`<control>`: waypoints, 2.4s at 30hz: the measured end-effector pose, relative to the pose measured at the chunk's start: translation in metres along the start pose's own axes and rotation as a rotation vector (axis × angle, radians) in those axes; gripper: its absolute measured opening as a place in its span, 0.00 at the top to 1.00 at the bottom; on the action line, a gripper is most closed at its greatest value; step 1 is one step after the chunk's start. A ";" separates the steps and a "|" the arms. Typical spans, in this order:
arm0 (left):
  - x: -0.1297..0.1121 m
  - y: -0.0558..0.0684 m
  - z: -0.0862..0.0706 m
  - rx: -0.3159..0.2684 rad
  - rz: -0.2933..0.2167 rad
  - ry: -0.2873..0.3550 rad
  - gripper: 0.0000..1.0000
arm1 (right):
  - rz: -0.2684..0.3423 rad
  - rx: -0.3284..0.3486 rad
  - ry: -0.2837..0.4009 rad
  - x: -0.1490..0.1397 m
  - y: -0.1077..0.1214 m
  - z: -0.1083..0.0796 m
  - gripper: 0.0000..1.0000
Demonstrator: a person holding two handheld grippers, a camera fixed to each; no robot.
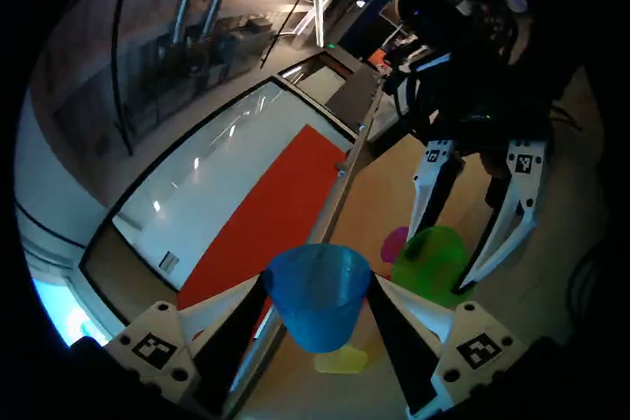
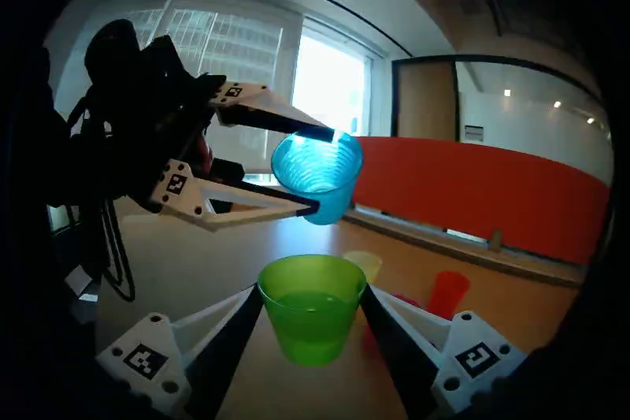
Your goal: Pour water
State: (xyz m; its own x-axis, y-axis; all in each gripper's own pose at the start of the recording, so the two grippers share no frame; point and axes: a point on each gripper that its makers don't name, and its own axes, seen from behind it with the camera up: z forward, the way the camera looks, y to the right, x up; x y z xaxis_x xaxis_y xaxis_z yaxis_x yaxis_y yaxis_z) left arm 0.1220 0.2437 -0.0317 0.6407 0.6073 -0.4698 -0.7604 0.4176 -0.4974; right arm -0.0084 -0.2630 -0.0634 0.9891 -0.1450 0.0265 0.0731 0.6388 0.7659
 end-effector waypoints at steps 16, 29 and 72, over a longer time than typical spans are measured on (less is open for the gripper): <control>-0.026 -0.010 0.003 0.006 -0.482 -0.035 0.13 | 0.002 -0.021 0.027 0.007 0.004 -0.001 0.09; -0.038 0.003 -0.003 -0.044 -0.732 -0.035 0.12 | 0.005 -0.027 0.038 0.014 0.004 -0.001 0.09; -0.128 0.078 -0.002 -0.105 -0.845 -0.255 0.12 | -0.018 0.077 -0.251 -0.056 0.018 -0.021 0.08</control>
State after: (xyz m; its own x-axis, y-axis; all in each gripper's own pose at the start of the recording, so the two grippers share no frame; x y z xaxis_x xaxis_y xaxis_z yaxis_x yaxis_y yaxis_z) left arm -0.0194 0.1976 -0.0118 0.9309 0.2613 0.2551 -0.0221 0.7377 -0.6748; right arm -0.0601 -0.2274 -0.0641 0.9243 -0.3448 0.1635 0.0710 0.5764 0.8141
